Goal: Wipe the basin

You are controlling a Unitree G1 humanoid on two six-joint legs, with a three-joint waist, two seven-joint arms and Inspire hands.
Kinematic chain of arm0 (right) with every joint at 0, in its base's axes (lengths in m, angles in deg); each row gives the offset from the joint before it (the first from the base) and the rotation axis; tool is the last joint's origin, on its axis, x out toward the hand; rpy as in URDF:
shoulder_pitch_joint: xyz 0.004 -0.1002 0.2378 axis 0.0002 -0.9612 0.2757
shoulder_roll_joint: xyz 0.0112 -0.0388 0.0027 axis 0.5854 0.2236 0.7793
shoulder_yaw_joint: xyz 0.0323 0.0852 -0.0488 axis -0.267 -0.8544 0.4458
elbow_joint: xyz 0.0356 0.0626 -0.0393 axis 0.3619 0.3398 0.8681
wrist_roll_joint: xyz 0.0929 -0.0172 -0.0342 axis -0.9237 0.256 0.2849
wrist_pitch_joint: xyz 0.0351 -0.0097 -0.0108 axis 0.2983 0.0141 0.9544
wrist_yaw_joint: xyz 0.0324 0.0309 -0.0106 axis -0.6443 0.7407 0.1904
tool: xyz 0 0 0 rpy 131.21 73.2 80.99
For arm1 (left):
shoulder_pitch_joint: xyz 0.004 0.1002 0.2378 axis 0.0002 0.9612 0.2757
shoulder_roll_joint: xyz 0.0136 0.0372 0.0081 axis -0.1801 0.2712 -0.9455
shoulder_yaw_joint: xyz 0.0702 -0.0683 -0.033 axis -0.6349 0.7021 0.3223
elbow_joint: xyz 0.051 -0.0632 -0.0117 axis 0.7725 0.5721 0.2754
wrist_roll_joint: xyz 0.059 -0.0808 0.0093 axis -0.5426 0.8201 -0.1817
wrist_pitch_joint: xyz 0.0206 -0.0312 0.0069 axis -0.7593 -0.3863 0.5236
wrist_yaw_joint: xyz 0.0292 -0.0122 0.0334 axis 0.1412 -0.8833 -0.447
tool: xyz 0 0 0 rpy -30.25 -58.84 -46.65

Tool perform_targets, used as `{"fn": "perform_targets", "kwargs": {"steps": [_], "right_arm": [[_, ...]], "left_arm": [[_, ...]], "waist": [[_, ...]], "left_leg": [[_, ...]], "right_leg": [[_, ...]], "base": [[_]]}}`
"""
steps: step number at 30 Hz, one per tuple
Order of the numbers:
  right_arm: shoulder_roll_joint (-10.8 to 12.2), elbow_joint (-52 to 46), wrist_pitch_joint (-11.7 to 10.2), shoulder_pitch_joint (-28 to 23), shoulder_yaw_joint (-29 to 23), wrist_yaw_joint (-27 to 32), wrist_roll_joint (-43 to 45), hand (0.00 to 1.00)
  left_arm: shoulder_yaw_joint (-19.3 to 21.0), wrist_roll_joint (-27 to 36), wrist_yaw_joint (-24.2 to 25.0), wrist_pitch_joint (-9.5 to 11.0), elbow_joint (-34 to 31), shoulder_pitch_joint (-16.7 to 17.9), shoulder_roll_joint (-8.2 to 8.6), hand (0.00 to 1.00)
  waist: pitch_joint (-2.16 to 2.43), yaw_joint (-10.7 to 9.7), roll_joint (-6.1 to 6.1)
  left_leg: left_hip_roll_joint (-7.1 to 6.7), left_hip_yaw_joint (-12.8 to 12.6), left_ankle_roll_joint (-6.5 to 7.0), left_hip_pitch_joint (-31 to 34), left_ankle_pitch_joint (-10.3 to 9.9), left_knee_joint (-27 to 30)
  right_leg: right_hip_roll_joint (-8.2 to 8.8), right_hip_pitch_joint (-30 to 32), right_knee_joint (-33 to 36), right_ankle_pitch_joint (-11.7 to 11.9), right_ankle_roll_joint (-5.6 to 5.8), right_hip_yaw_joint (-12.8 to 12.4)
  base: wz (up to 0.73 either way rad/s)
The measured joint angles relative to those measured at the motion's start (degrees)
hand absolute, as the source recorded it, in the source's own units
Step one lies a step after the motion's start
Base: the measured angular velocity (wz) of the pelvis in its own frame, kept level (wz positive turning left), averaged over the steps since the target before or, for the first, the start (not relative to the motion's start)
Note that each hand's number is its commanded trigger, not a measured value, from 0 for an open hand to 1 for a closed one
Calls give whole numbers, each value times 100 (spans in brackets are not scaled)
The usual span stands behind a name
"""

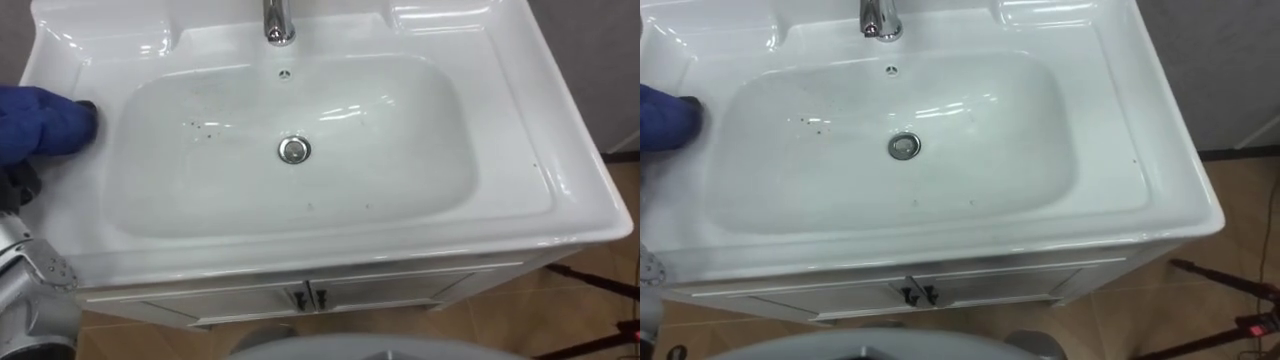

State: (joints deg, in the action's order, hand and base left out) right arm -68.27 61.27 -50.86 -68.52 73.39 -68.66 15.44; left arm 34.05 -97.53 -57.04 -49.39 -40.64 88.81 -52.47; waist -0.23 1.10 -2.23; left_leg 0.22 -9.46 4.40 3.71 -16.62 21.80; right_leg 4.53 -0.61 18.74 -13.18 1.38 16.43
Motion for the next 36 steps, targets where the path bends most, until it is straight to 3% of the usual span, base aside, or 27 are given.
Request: {"fn": "perform_targets", "kwargs": {"steps": [13, 14, 15, 16, 18, 19, 20, 21, 22, 36], "right_arm": [[7, 91, 153, 128, 1, 71, -4, 0], [7, 92, 150, 138, 1, 77, -2, 0], [7, 98, 148, 139, 1, 78, -3, 0], [7, 103, 147, 138, 1, 77, -4, 0], [7, 111, 147, 155, 1, 75, 8, 0], [6, 111, 146, 157, 1, 74, 7, 0], [6, 111, 147, 159, 1, 74, 7, 0], [6, 115, 152, 166, 1, 74, 7, 0], [7, 116, 157, 166, 2, 74, 7, 0], [3, 83, 337, 386, 4, 122, 0, 0]], "left_arm": [[-340, 1, 81, -53, 395, 0, 2, 100], [-343, 2, 81, -53, 429, -1, 2, 91], [-343, 2, 67, -44, 494, -2, 2, 91], [-344, 1, 67, -40, 516, -2, 2, 78], [-353, 0, 77, -34, 621, -31, 2, 72], [-374, 4, 90, -44, 675, -61, 2, 57], [-390, 3, 103, -58, 694, -73, 1, 54], [-426, 4, 134, -99, 714, -82, 2, 18], [-440, 4, 156, -118, 722, -82, 2, 0], [-469, 37, 413, -145, 787, -109, 4, 0]], "waist": [[8, -76, 58], [23, -75, 82], [22, -71, 68], [28, -71, 57], [43, -73, 56], [46, -72, 53], [46, -72, 49], [43, -72, 33], [42, -75, 25], [45, -64, 25]], "left_leg": [[24, -101, 7, -3, -4, -2], [25, -102, 7, -9, -4, -9], [25, -109, 7, -38, -4, -19], [25, -110, 7, -45, -4, -21], [26, -113, 7, -49, -4, -25], [26, -113, 7, -55, -4, -24], [26, -113, 7, -61, -4, -24], [25, -114, 7, -92, -4, -27], [25, -114, 6, -113, -4, -34], [23, -124, 5, -134, -2, -15]], "right_leg": [[-48, 57, -3, 12, 12, -237], [-49, 52, -2, 12, 12, -232], [-49, 28, -4, 12, 12, -233], [-50, 22, -4, 12, 12, -233], [-51, 18, -5, 12, 12, -233], [-52, 13, -7, 12, 12, -242], [-52, 7, -6, 12, 12, -242], [-52, -18, -7, 12, 12, -241], [-52, -35, -8, 12, 12, -242], [-49, -41, 6, 11, 12, -260]], "base": [[-3], [0], [0], [0], [0], [0], [0], [0], [0], [0]]}}
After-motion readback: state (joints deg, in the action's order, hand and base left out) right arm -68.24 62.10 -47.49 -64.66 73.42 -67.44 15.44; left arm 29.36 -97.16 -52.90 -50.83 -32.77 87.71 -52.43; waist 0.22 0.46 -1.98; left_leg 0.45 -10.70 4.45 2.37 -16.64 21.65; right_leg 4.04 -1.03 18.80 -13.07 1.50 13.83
